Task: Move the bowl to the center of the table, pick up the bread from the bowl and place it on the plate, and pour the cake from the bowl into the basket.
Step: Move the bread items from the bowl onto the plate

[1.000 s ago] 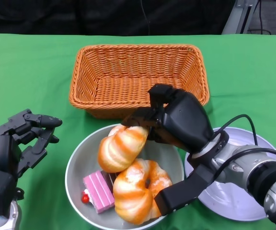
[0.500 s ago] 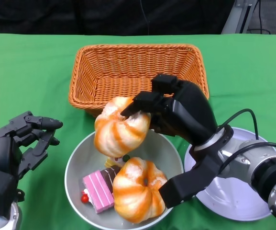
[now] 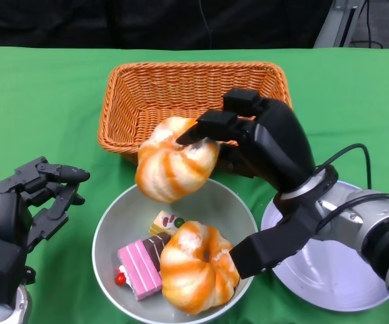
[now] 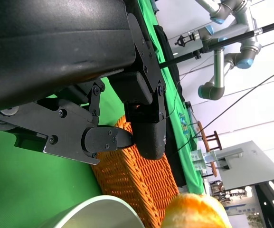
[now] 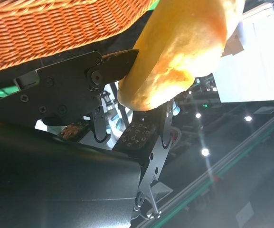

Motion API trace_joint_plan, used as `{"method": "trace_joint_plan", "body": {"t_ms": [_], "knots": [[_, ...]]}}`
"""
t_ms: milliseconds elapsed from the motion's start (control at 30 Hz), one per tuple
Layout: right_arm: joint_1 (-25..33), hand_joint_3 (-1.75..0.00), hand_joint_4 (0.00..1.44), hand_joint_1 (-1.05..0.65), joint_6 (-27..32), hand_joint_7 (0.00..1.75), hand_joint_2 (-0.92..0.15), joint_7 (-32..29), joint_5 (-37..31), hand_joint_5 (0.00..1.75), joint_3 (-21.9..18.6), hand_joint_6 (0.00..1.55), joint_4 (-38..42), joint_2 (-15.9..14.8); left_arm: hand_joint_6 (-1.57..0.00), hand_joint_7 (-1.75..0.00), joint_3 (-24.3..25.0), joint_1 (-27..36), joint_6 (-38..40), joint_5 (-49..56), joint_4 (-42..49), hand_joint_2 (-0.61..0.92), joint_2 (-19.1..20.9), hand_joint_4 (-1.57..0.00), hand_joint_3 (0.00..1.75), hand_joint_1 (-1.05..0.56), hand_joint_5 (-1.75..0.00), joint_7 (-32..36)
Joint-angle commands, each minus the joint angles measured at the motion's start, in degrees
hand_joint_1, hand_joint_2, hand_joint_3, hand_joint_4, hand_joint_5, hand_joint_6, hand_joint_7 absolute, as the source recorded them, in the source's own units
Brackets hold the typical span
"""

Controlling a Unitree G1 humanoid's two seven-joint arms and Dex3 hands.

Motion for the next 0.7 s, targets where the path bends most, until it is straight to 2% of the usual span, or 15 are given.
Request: {"method": "trace_joint_plan", "body": {"t_ms": [33, 233, 367, 700], "knots": [[0.9, -0.01, 0.88, -0.11, -1.2, 0.76, -0.91, -1.5, 1.3, 1.34, -1.6, 0.94, -1.3, -1.5, -0.95, -0.83, 0.4, 0.6, -0.4, -1.6, 0.3, 0.92, 0.9, -0.77, 0.36, -0.1, -1.38, -1.3], [1.9, -0.01, 0.87, -0.1, -3.3, 0.79, -0.91, -2.8, 0.9, 1.38, -2.6, 0.93, -2.2, -2.9, -0.95, -0.83, 0.7, 0.4, -0.5, -3.1, 0.6, 0.92, 0.8, -0.76, 0.36, -0.09, -1.37, -2.8], [7.3, -0.02, 0.87, -0.09, -3.4, 0.84, -0.91, -3.6, 1.5, 1.36, -5.6, 0.93, -9.3, -7.6, -0.94, -0.83, 0.5, 0.5, 0.1, -2.8, 0.4, 0.92, 1.3, -0.76, 0.37, -0.1, -1.37, -2.8], [15.2, -0.06, 0.86, -0.11, -2.9, 0.98, -0.91, 2.2, 4.1, 1.34, -11.0, 0.86, -18.4, -11.0, -0.93, -0.84, 0.4, 0.4, -0.7, -2.6, 1.3, 0.92, 1.8, -0.76, 0.38, -0.09, -1.37, -2.8]]}}
